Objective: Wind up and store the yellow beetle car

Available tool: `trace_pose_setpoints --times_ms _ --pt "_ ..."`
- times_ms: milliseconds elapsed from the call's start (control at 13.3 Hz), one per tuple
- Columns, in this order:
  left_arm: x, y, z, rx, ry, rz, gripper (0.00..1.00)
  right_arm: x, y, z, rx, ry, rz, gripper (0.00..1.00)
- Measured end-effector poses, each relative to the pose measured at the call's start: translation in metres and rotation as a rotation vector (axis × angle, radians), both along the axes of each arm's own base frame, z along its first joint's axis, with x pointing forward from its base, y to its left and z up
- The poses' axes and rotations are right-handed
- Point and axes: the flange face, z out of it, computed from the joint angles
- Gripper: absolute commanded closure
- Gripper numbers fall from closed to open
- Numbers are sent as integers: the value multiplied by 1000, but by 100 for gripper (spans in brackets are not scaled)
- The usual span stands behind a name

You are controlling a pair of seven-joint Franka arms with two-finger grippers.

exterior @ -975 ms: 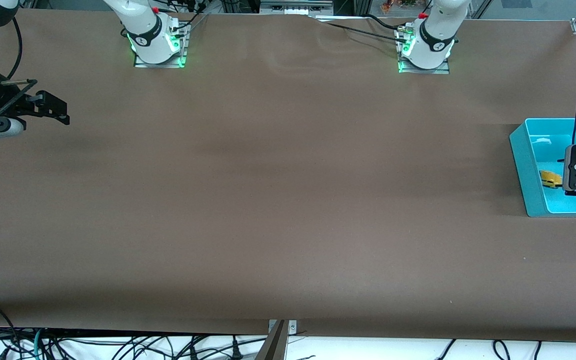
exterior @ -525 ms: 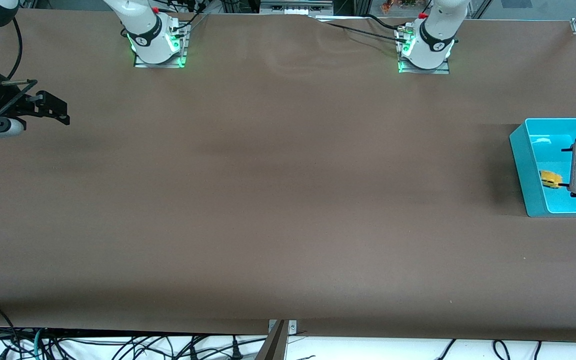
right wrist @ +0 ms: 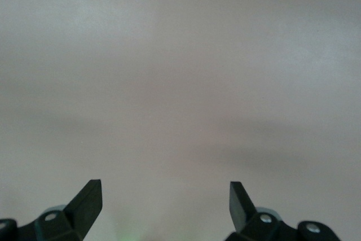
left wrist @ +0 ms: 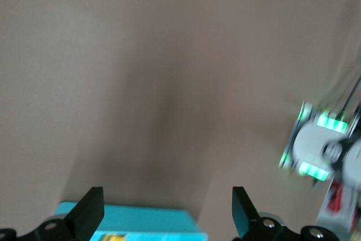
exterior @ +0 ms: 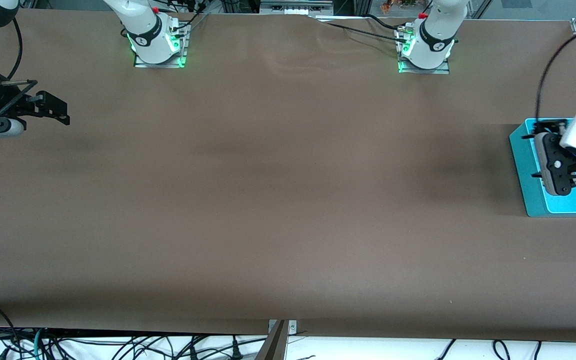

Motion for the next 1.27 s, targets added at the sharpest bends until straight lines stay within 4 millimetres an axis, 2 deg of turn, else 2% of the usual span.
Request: trace_pose_setpoints --times_ms 225,375,450,750,900,1050,1275 --pt "-14 -39 39 58 -27 224 0 0 0 0 0 1 0 0" --pt "-23 -62 50 120 -77 300 0 0 0 0 0 1 0 0" --pt "-28 -66 50 124 -117 358 0 0 0 0 0 1 0 0" --pt "-63 -25 38 162 -198 772 0 0 0 -1 0 1 0 0" --pt "-76 -30 39 184 -212 923 0 0 0 -1 0 1 0 0" --pt "-80 -34 39 194 -208 968 0 0 0 -1 0 1 0 0" --pt "-79 -29 35 200 -198 988 0 0 0 -1 0 1 0 0"
